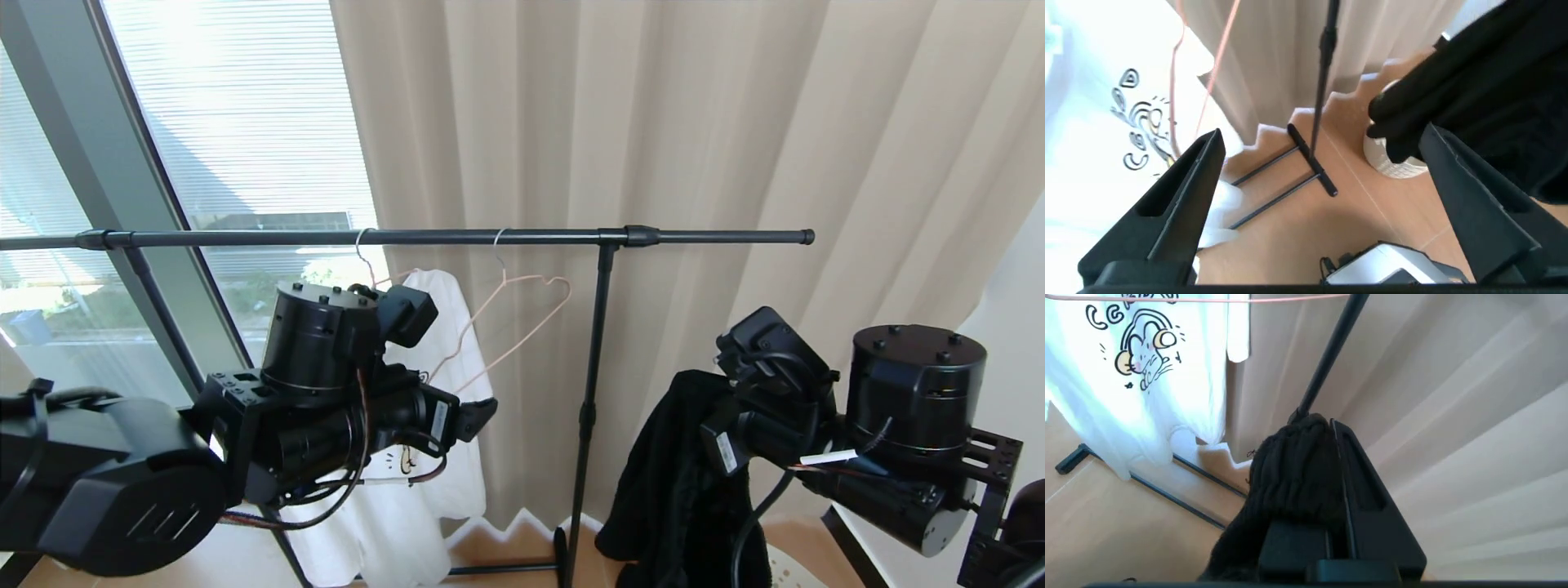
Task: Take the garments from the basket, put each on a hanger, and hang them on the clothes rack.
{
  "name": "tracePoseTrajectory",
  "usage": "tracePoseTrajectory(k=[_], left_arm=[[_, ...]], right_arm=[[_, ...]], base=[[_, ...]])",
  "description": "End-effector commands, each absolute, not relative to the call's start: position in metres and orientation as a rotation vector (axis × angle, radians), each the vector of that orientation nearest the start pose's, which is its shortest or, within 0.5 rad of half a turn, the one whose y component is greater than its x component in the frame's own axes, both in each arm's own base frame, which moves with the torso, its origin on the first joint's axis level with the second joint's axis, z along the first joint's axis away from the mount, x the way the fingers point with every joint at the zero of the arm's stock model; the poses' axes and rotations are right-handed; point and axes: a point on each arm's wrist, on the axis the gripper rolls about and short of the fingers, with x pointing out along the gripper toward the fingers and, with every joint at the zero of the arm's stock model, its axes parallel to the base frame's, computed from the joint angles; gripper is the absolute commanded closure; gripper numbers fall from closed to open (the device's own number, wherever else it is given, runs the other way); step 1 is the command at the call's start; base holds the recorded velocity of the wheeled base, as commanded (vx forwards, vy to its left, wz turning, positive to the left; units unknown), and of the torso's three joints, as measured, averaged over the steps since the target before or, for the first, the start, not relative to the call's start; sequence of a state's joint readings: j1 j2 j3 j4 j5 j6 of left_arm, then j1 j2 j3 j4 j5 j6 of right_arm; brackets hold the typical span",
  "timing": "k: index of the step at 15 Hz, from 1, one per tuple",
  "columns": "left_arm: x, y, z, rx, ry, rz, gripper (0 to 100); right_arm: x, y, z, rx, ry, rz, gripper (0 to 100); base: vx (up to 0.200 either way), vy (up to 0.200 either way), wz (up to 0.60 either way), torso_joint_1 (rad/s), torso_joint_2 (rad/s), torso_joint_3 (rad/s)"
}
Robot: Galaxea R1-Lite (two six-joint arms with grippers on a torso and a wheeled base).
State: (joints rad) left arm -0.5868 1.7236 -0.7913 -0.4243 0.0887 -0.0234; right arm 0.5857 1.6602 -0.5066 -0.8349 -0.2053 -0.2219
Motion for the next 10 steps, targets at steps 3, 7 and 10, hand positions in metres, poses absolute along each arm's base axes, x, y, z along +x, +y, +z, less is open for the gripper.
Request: tracePoseTrajectory(k=[3,7,10], left_arm=[[0.306,-0.154,0.148,0.204,0.458,-0.393,0],[0.361,-0.162,0.128,0.225,0.451,-0.407,0],[0.374,-0.169,0.12,0.211,0.447,-0.467,0]], right_arm=[[0.206,0.139,0.157,-0.333,0.192,0.431,100],[0.193,0.136,0.166,-0.336,0.191,0.454,100],[0.192,0.137,0.165,-0.337,0.195,0.46,100]], base=[[0.0,0.0,0.0,0.0,0.0,0.0],[0.0,0.0,0.0,0.0,0.0,0.0],[0.0,0.0,0.0,0.0,0.0,0.0]])
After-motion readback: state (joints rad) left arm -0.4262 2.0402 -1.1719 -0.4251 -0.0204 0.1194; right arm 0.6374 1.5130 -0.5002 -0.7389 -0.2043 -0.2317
